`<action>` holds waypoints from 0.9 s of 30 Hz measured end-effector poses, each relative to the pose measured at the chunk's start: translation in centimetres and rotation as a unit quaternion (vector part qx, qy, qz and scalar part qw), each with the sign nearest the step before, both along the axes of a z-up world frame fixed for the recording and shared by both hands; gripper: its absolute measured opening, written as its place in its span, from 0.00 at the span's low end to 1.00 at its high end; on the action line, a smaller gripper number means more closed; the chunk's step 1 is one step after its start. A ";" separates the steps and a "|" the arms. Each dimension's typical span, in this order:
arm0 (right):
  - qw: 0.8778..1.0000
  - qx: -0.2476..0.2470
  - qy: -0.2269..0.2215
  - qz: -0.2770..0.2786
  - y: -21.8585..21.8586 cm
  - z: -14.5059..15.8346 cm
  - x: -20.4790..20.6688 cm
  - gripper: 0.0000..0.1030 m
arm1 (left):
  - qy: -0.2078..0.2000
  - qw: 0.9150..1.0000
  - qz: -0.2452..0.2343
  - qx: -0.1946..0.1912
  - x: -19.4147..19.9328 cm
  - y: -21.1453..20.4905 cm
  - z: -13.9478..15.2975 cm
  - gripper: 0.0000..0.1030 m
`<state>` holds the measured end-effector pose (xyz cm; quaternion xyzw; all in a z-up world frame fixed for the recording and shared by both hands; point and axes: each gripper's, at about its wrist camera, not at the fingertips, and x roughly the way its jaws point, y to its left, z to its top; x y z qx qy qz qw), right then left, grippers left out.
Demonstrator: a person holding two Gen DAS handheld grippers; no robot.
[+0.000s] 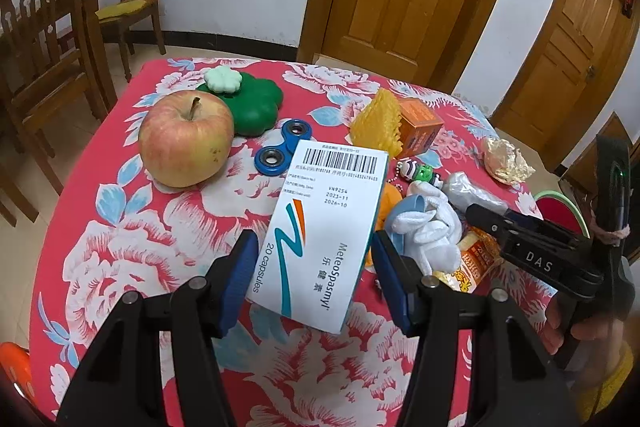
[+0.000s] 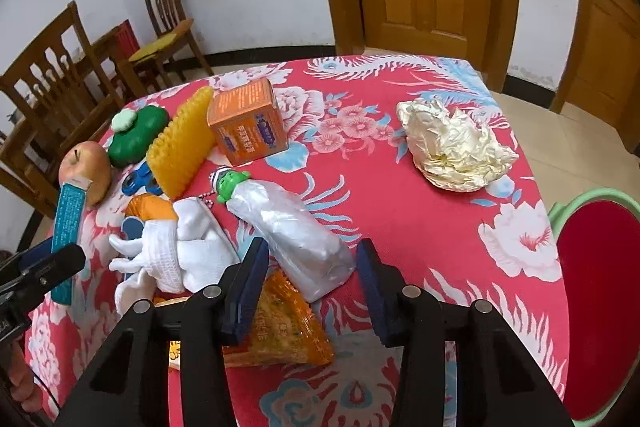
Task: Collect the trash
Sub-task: 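Grasp the clear plastic bag with the right tool while the left tool holds the box, then drop the plastic bag into the bin with the right tool while the left tool drops the box in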
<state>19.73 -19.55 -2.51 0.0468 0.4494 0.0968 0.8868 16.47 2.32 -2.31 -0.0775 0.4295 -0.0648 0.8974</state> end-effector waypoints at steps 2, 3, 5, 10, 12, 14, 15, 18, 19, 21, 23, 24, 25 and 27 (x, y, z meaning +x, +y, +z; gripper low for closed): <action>1.000 0.006 -0.001 -0.001 -0.2 0.0 -0.1 0.42 | 0.001 1.000 0.001 0.000 0.0 -0.1 0.0 0.57; 1.000 0.008 -0.002 -0.003 -0.4 0.0 -0.3 0.41 | 0.000 1.000 0.000 -0.001 -0.1 -0.1 0.0 0.57; 1.000 0.012 -0.009 -0.008 -0.8 0.4 -0.7 0.41 | -0.001 1.000 0.000 0.000 -0.2 -0.2 0.1 0.57; 0.999 0.028 -0.033 -0.024 -1.8 2.0 -2.2 0.40 | -0.008 1.000 -0.003 -0.001 -0.7 -0.5 0.6 0.57; 0.998 0.036 -0.041 -0.030 -2.3 2.6 -3.0 0.40 | -0.011 1.000 -0.007 -0.001 -1.0 -0.8 0.9 0.57; 0.997 0.041 -0.046 -0.037 -2.7 3.1 -3.8 0.40 | -0.013 1.000 -0.011 -0.002 -1.2 -1.1 1.2 0.57; 0.997 0.045 -0.049 -0.042 -3.1 3.4 -4.4 0.40 | -0.014 1.000 -0.013 -0.003 -1.3 -1.3 1.4 0.57; 0.995 0.060 -0.052 -0.053 -4.1 4.1 -5.8 0.40 | -0.016 1.000 -0.022 -0.005 -1.8 -2.1 1.9 0.57; 0.995 0.063 -0.054 -0.056 -4.4 4.3 -6.2 0.40 | -0.017 1.000 -0.024 -0.005 -2.0 -2.3 2.0 0.57; 0.994 0.067 -0.058 -0.066 -5.2 4.7 -7.2 0.40 | -0.020 0.999 -0.032 -0.005 -2.3 -2.9 2.4 0.57; 0.993 0.071 -0.063 -0.077 -6.0 5.2 -8.2 0.40 | -0.022 0.999 -0.040 -0.005 -2.6 -3.5 2.7 0.57; 0.992 0.073 -0.065 -0.082 -6.4 5.3 -8.7 0.40 | -0.023 0.999 -0.045 -0.006 -2.8 -3.9 2.9 0.57; 0.991 0.075 -0.067 -0.088 -6.9 5.6 -9.2 0.40 | -0.023 0.999 -0.049 -0.007 -2.9 -4.2 3.0 0.57; 0.989 0.075 -0.072 -0.104 -7.9 6.0 -10.3 0.40 | -0.023 0.998 -0.058 -0.008 -3.2 -4.9 3.2 0.57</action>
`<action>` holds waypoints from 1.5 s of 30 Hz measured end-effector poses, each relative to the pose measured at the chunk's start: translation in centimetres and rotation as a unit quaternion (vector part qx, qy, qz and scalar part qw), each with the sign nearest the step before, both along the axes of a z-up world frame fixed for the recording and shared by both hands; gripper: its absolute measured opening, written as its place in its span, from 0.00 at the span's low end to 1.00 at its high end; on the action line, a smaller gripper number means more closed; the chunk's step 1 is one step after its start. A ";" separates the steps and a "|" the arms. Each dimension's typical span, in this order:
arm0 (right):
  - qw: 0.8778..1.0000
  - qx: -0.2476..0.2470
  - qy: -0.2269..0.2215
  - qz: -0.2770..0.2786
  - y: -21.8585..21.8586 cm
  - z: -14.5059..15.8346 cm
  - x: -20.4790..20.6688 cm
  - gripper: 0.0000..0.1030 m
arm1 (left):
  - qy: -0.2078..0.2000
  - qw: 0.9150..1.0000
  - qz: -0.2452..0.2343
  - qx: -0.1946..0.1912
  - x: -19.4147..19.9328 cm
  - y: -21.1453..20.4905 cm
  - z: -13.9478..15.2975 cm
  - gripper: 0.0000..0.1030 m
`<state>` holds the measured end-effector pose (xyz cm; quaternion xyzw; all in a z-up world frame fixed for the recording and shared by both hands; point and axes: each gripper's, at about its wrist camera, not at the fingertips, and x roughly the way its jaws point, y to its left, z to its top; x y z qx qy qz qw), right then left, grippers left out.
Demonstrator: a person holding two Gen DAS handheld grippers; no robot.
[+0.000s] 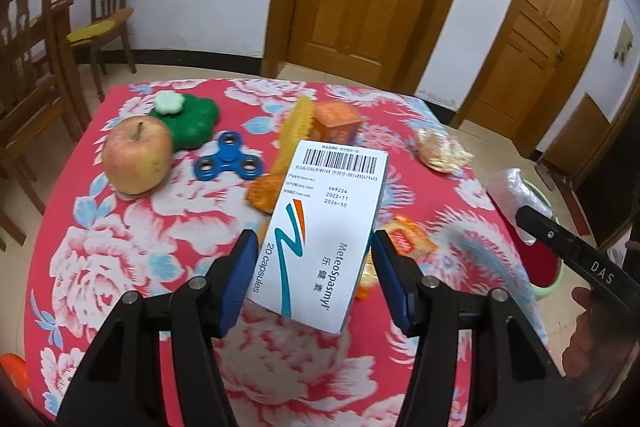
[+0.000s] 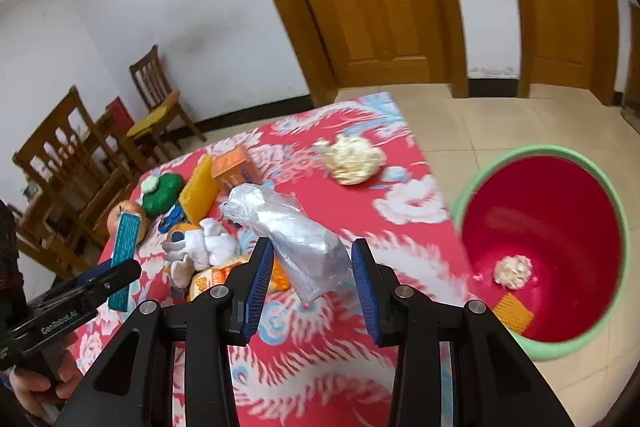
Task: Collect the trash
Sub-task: 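Drop the plastic bag into the bin with the right tool while the left tool drops the box in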
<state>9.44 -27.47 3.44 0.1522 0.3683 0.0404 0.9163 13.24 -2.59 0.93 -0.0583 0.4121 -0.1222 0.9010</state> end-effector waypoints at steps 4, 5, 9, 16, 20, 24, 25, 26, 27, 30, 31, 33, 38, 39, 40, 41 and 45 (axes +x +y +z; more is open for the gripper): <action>0.999 -0.003 -0.004 -0.031 -2.2 0.4 -1.7 0.40 | 0.001 1.000 -0.021 -0.001 -0.4 -1.8 0.5 0.57; 0.999 -0.002 -0.005 -0.039 -2.8 0.4 -2.1 0.40 | 0.001 1.000 -0.027 0.000 -0.5 -2.3 0.6 0.57; 0.997 0.011 -0.007 -0.071 -5.5 0.4 -3.8 0.40 | 0.002 0.999 -0.050 0.000 -0.6 -4.5 1.1 0.57; 0.992 0.022 -0.003 -0.124 -9.7 -0.3 -5.6 0.40 | 0.004 0.996 -0.088 0.003 -0.4 -8.9 1.5 0.57; 0.989 0.026 0.004 -0.147 -11.6 -1.0 -6.4 0.40 | 0.002 0.994 -0.112 0.009 -0.2 -11.6 1.7 0.57; 0.985 0.029 0.011 -0.170 -13.5 -1.8 -6.6 0.40 | 0.005 0.991 -0.135 0.015 0.0 -14.2 1.4 0.57; 0.984 0.028 0.013 -0.174 -13.9 -2.0 -6.6 0.40 | 0.005 0.990 -0.140 0.017 0.1 -14.7 1.3 0.57; 0.983 0.029 0.016 -0.179 -14.3 -2.3 -6.6 0.41 | 0.006 0.989 -0.146 0.018 0.2 -15.3 1.2 0.57; 0.982 0.030 0.019 -0.184 -14.7 -2.5 -6.5 0.41 | 0.008 0.988 -0.151 0.019 0.2 -15.8 1.2 0.57; 0.980 0.037 0.029 -0.195 -15.8 -3.2 -6.4 0.42 | 0.015 0.985 -0.170 0.014 0.6 -17.5 0.8 0.57; 0.979 0.039 0.030 -0.197 -16.0 -3.3 -6.5 0.42 | 0.016 0.984 -0.174 0.013 0.7 -17.9 0.8 0.57; 0.978 0.041 0.032 -0.203 -16.6 -3.6 -6.5 0.42 | 0.017 0.983 -0.182 0.015 0.9 -18.9 0.6 0.57; 0.976 0.039 0.030 -0.213 -17.4 -3.6 -6.6 0.42 | 0.020 0.979 -0.200 0.020 1.7 -21.0 -0.1 0.57; 0.976 0.038 0.027 -0.214 -17.5 -3.5 -6.7 0.42 | 0.021 0.979 -0.204 0.020 1.7 -21.4 -0.2 0.57; 0.976 0.037 0.026 -0.215 -17.6 -3.4 -6.7 0.42 | 0.022 0.978 -0.208 0.022 1.8 -21.9 -0.4 0.57; 0.976 0.036 0.025 -0.215 -17.6 -3.4 -6.7 0.42 | 0.023 0.977 -0.211 0.024 1.9 -22.2 -0.7 0.57; 0.976 0.025 0.021 -0.217 -17.9 -3.2 -7.0 0.42 | 0.030 0.973 -0.225 0.033 2.3 -24.0 -1.7 0.57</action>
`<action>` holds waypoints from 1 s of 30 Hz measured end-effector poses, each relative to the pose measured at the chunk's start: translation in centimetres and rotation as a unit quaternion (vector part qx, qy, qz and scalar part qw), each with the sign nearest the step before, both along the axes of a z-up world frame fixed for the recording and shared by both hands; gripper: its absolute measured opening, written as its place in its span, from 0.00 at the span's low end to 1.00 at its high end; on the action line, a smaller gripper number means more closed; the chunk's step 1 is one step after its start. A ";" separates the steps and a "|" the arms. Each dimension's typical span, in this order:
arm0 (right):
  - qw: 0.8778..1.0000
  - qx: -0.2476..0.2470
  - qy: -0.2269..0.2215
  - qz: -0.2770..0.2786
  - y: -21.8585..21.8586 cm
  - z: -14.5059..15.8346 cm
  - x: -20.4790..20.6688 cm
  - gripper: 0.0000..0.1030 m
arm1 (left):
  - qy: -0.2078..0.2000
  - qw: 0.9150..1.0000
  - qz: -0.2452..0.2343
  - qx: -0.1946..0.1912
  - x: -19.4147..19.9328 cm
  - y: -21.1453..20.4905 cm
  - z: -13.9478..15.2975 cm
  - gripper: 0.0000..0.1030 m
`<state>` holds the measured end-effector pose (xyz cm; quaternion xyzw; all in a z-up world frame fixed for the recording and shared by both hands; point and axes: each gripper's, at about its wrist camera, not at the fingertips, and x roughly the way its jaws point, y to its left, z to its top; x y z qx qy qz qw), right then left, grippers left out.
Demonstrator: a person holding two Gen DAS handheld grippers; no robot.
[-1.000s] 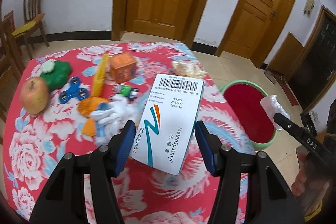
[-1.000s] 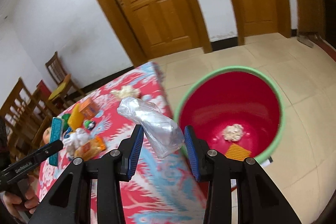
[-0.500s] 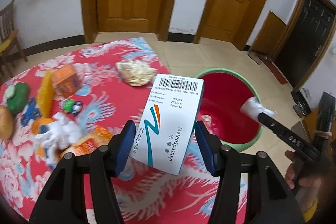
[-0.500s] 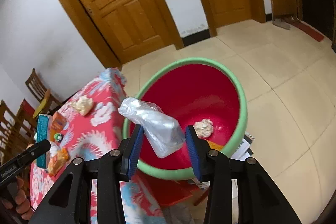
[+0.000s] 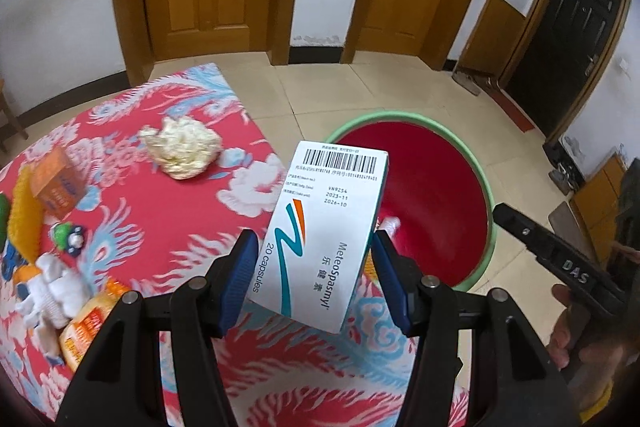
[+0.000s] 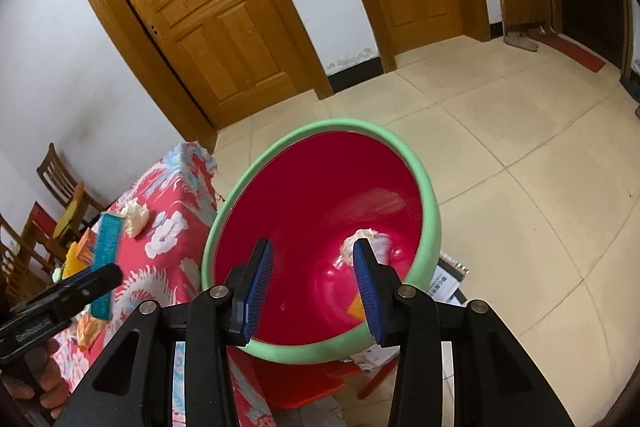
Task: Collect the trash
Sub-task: 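Drop the plastic bag into the bin with the right tool while the left tool drops the box in, then move the left tool back to the table and grasp the white glove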
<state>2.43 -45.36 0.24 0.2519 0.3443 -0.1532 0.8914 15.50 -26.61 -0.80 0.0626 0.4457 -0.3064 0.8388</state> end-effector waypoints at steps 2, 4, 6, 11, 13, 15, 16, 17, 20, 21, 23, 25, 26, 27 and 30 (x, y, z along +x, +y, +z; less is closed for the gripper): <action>1.000 0.000 -0.004 -0.005 -0.3 0.1 -0.4 0.42 | 0.005 1.000 -0.007 0.002 0.1 -0.8 -0.4 0.57; 1.000 0.002 -0.009 -0.011 -0.7 0.3 -1.0 0.42 | 0.008 1.000 -0.015 0.002 0.2 -1.6 -0.7 0.57; 1.000 0.005 -0.012 -0.018 -1.1 0.3 -1.3 0.42 | 0.011 1.000 -0.028 0.004 0.2 -2.6 -1.1 0.57; 0.999 0.015 -0.013 -0.031 -1.8 0.0 -1.9 0.42 | 0.024 0.998 -0.053 0.007 0.2 -4.7 -2.1 0.57; 0.999 0.018 -0.011 -0.035 -2.1 -0.2 -2.1 0.42 | 0.026 0.998 -0.060 0.009 0.3 -5.4 -2.4 0.57; 0.999 0.020 -0.010 -0.039 -2.3 -0.4 -2.2 0.42 | 0.024 0.997 -0.066 0.011 0.2 -6.0 -2.6 0.57; 0.999 0.022 -0.009 -0.040 -2.4 -0.4 -2.2 0.42 | 0.022 0.997 -0.068 0.011 0.1 -6.1 -2.6 0.57; 0.999 0.023 -0.010 -0.041 -2.5 -0.4 -2.3 0.42 | 0.018 0.997 -0.070 0.012 0.1 -6.3 -2.6 0.58; 0.999 0.026 -0.010 -0.044 -2.6 -0.4 -2.4 0.42 | 0.005 0.998 -0.065 0.016 0.0 -6.5 -2.5 0.65; 0.999 0.026 -0.011 -0.043 -2.7 -0.4 -2.4 0.42 | 0.003 0.998 -0.063 0.017 0.0 -6.5 -2.5 0.65; 0.999 0.027 -0.011 -0.042 -2.7 -0.3 -2.4 0.42 | 0.003 0.998 -0.061 0.017 0.0 -6.3 -2.4 0.65; 0.999 0.026 -0.012 -0.041 -2.6 -0.3 -2.5 0.42 | 0.005 0.998 -0.056 0.014 0.0 -6.0 -2.2 0.65; 0.999 0.026 -0.013 -0.040 -2.5 -0.2 -2.6 0.42 | 0.007 0.999 -0.052 0.012 0.0 -5.8 -2.2 0.65; 0.999 0.026 -0.013 -0.039 -2.5 -0.1 -2.6 0.42 | 0.009 0.999 -0.049 0.009 0.1 -5.5 -2.1 0.65; 0.999 0.027 -0.016 -0.036 -2.2 0.1 -2.8 0.42 | 0.011 0.999 -0.041 0.000 0.0 -4.8 -1.7 0.65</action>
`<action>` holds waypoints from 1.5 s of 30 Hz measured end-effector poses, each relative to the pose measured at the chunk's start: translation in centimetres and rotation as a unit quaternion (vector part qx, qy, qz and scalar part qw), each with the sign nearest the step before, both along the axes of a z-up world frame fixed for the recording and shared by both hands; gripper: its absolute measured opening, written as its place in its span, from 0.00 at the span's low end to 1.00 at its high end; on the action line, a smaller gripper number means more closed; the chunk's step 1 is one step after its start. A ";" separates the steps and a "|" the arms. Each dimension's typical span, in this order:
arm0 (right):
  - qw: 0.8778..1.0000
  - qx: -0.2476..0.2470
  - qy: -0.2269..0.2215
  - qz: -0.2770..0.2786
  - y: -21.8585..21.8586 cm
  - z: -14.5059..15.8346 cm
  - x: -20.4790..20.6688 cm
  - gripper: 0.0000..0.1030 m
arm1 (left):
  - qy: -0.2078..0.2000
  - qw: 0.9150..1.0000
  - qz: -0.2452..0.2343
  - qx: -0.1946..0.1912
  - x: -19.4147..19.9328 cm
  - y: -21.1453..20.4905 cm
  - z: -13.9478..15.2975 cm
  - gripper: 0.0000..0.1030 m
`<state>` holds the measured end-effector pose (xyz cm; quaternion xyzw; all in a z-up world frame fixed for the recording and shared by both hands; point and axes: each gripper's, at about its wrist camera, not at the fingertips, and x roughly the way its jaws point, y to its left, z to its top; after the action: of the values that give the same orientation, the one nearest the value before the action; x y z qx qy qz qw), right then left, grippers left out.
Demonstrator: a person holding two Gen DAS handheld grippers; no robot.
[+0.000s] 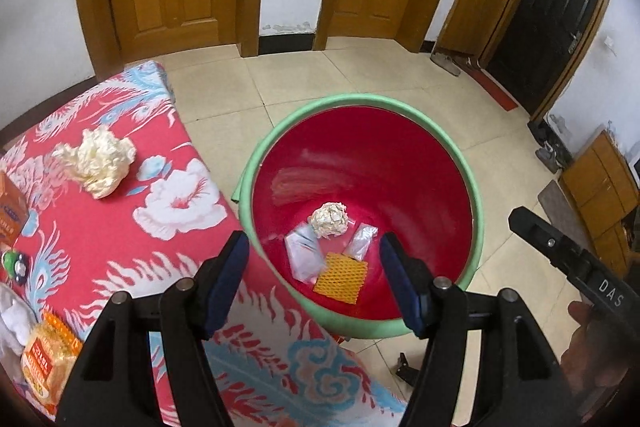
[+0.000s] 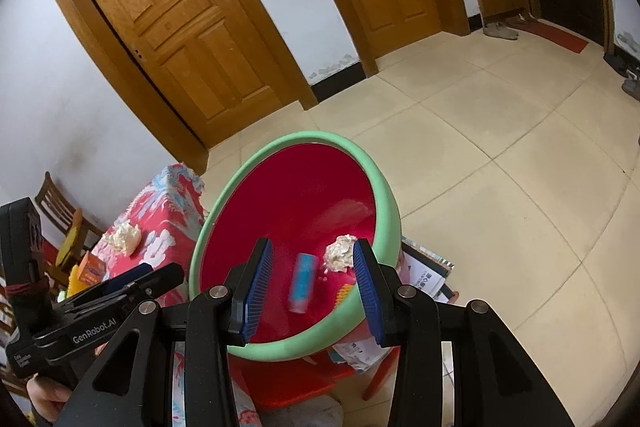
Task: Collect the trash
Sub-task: 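Move the left tool back to the table and grasp the white glove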
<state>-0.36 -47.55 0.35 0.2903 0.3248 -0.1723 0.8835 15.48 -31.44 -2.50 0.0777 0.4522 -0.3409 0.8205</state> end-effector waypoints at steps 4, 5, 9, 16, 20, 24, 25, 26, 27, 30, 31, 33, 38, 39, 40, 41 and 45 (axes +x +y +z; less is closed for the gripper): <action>1.000 -0.003 -0.004 0.006 0.6 0.5 -0.2 0.42 | 0.000 1.000 0.015 -0.006 -0.2 1.3 0.7 0.65; 1.000 -0.004 -0.005 0.007 0.8 0.7 -0.2 0.42 | -0.001 1.000 0.020 -0.007 -0.3 1.7 0.8 0.65; 1.000 -0.010 -0.002 0.011 1.7 1.2 -0.4 0.43 | -0.006 0.999 0.037 -0.012 -0.4 3.2 1.7 0.65; 1.000 -0.010 -0.008 0.027 3.3 1.8 -0.7 0.49 | -0.016 0.997 0.078 -0.019 -0.7 7.2 3.1 0.65; 0.999 -0.014 -0.012 0.037 4.4 2.4 -0.9 0.49 | -0.024 0.994 0.101 -0.021 -0.8 9.5 3.7 0.65; 0.998 -0.017 -0.013 0.051 5.4 2.8 -0.8 0.50 | -0.027 0.992 0.124 -0.023 -0.8 11.9 4.0 0.65; 0.998 -0.017 -0.012 0.053 5.6 2.9 -0.7 0.50 | -0.029 0.991 0.131 -0.023 -0.8 12.6 4.1 0.65; 0.998 -0.016 -0.012 0.057 5.9 2.9 -0.7 0.50 | -0.030 0.990 0.137 -0.024 -0.8 13.2 4.2 0.65; 0.998 -0.016 -0.012 0.060 6.1 3.0 -0.7 0.50 | -0.030 0.989 0.144 -0.024 -0.7 13.9 4.3 0.65; 0.998 -0.017 -0.011 0.067 6.9 3.1 -0.5 0.50 | -0.032 0.987 0.159 -0.023 -0.6 15.5 4.4 0.65; 0.997 -0.017 -0.010 0.070 7.1 3.1 -0.4 0.50 | -0.035 0.985 0.165 -0.021 -0.5 16.1 4.5 0.65; 0.997 -0.017 -0.008 0.076 7.6 3.1 -0.3 0.50 | -0.038 0.983 0.176 -0.019 -0.3 17.2 4.6 0.65; 0.996 -0.016 -0.005 0.086 8.5 3.0 0.1 0.51 | -0.035 0.978 0.206 -0.015 0.4 19.9 4.2 0.65; 0.996 -0.017 -0.005 0.088 8.7 3.0 0.2 0.51 | -0.033 0.977 0.211 -0.014 0.5 20.4 4.1 0.65; 0.996 -0.017 -0.004 0.090 8.8 2.9 0.2 0.51 | -0.032 0.976 0.214 -0.014 0.6 20.8 3.9 0.65; 0.996 -0.017 -0.003 0.092 9.0 2.9 0.3 0.51 | -0.030 0.975 0.218 -0.012 0.7 21.2 3.7 0.65; 0.995 -0.017 0.001 0.097 9.5 2.7 0.5 0.51 | -0.027 0.972 0.235 0.001 1.4 22.5 2.8 0.65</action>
<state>0.16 -38.09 3.07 0.2422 0.3489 -0.0918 0.9007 16.88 -8.94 0.27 -0.0205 0.4356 -0.1361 0.8895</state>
